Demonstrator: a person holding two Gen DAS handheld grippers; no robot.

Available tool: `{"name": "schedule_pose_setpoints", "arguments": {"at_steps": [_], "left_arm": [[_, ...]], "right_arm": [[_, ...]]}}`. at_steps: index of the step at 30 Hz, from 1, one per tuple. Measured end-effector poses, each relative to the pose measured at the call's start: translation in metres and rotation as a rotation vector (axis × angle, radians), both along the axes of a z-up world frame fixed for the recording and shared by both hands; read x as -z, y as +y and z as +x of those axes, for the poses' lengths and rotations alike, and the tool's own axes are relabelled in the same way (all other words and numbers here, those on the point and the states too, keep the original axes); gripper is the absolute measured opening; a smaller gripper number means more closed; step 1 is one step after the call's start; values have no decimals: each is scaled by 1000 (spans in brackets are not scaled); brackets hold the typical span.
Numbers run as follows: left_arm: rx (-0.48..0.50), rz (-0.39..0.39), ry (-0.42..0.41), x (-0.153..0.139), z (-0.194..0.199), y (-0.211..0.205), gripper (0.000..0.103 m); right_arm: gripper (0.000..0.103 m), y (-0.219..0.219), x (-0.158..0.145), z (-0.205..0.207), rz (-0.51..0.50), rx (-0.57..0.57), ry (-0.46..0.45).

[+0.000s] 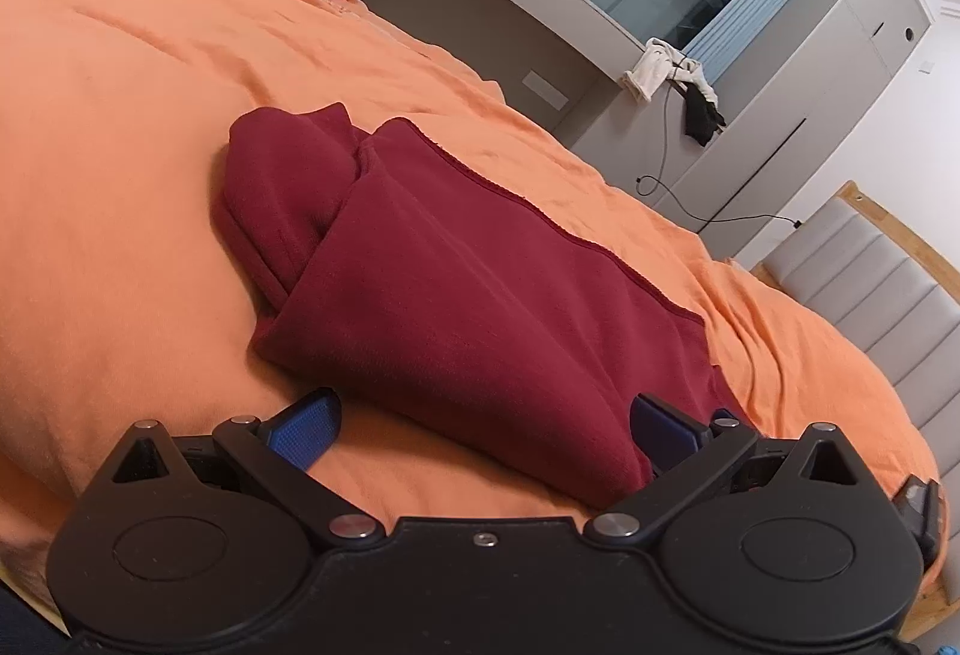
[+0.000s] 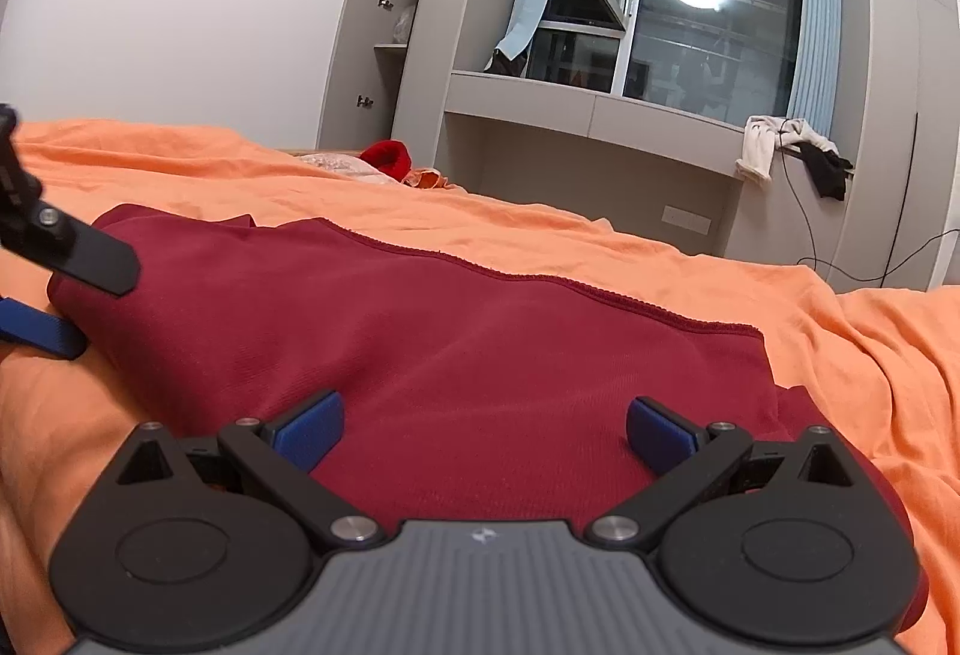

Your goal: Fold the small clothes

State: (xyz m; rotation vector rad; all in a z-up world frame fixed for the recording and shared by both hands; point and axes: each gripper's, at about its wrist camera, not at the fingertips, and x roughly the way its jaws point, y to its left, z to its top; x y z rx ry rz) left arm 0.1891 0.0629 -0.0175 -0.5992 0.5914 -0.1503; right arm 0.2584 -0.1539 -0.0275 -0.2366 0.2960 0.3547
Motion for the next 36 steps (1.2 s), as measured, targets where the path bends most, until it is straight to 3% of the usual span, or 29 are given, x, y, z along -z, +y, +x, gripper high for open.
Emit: {"name": "schedule_pose_setpoints", "arguments": {"at_steps": [5,11,14,17,29,36], "left_arm": [[-47,9,32,-3,18,-2,102],[-8,138,80,-14,60,-9,102],[-56,76,97,-11,73,2,102],[-92,7,47,-7,66,10,102],[-75,25,23,-4,58,8,102],[-127,-49,7,-2,54,16,96]], "right_arm": [[103,0,3,-4,-2,11,-17],[103,2,4,-3,-11,20,-28],[103,0,6,-4,-7,18,-32],[103,-3,7,-3,5,16,-32],[103,-8,8,-3,18,16,-37],[103,-8,8,-4,17,17,-40]]}}
